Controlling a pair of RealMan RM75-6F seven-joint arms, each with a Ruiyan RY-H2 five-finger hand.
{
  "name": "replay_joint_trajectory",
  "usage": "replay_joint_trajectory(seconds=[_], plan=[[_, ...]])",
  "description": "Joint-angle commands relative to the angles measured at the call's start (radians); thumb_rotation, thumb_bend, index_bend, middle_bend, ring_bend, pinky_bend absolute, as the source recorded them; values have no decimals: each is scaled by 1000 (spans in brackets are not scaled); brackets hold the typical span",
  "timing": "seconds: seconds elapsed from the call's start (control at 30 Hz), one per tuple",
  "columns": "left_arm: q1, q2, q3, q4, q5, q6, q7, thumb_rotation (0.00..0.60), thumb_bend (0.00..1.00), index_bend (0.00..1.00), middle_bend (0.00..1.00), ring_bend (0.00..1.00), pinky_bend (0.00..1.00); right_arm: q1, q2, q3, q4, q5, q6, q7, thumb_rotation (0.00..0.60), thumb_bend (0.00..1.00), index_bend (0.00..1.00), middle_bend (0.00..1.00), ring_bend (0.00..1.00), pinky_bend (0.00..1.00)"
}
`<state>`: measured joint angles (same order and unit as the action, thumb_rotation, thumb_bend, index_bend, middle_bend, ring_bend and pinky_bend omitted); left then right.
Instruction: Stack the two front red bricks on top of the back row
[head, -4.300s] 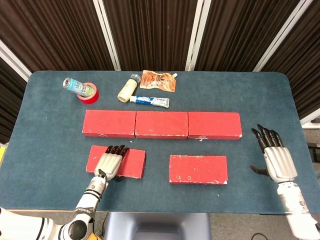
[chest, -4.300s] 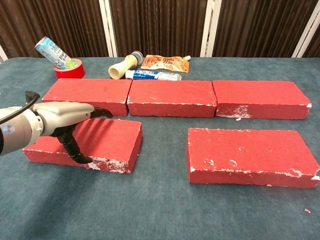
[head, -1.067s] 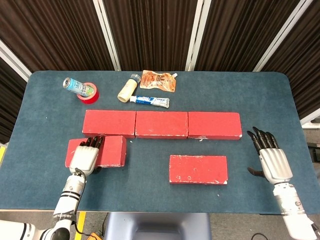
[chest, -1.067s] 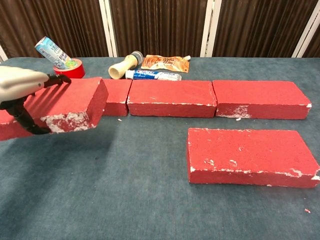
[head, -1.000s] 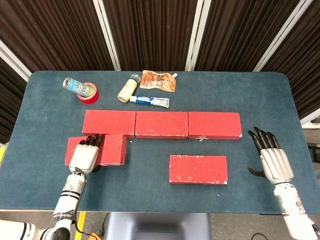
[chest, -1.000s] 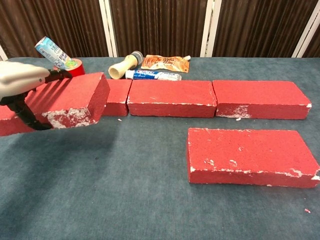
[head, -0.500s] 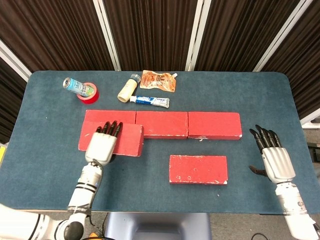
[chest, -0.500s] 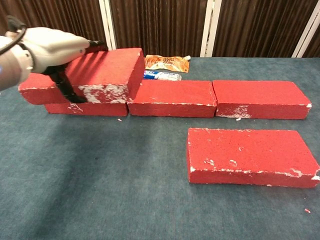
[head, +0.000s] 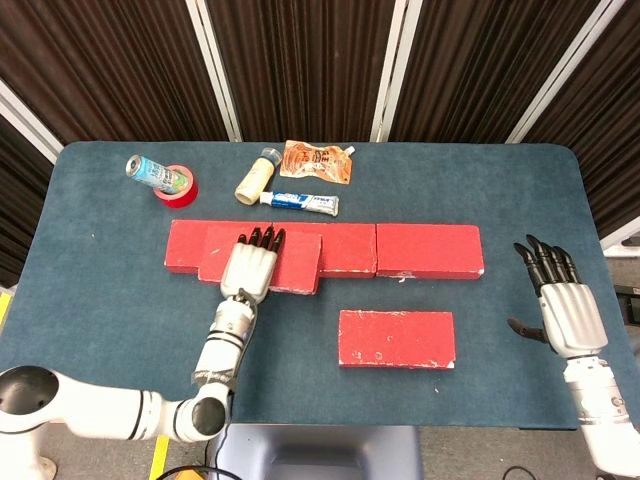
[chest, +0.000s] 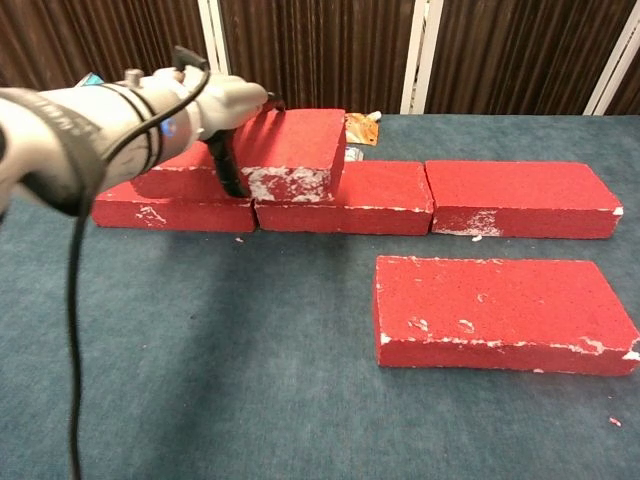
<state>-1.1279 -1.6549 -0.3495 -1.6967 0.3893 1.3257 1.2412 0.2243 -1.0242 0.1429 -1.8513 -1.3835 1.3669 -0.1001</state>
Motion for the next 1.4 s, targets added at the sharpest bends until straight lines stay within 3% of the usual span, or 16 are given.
replay_joint_trajectory(seconds=[0.03,0.23,0.53,0.97,1.4], plan=[[-54,-23,-35,52,-53,-18,48,600,230,0,83,77,228,1,-3,0,5,6,-3,-1,600,0,34,77,46,0],[-108,-32,-88,123,-158,-51,72,600,230,0,82,77,226,5,-6,0,7,14,-13,-9,600,0,34,77,46,0],[-172,-62,-126,291,-288,-136,82,600,231,0,82,77,226,15,-11,6,0,31,-22,-38,600,0,34,77,46,0],[-191,-97,-81,374,-295,-157,59,600,232,0,45,63,223,20,-30,4,21,48,-32,-47,600,0,34,77,46,0],[-195,-134,-68,397,-256,-155,10,600,232,0,31,52,220,16,-30,-1,26,46,-29,-44,600,0,34,77,46,0]])
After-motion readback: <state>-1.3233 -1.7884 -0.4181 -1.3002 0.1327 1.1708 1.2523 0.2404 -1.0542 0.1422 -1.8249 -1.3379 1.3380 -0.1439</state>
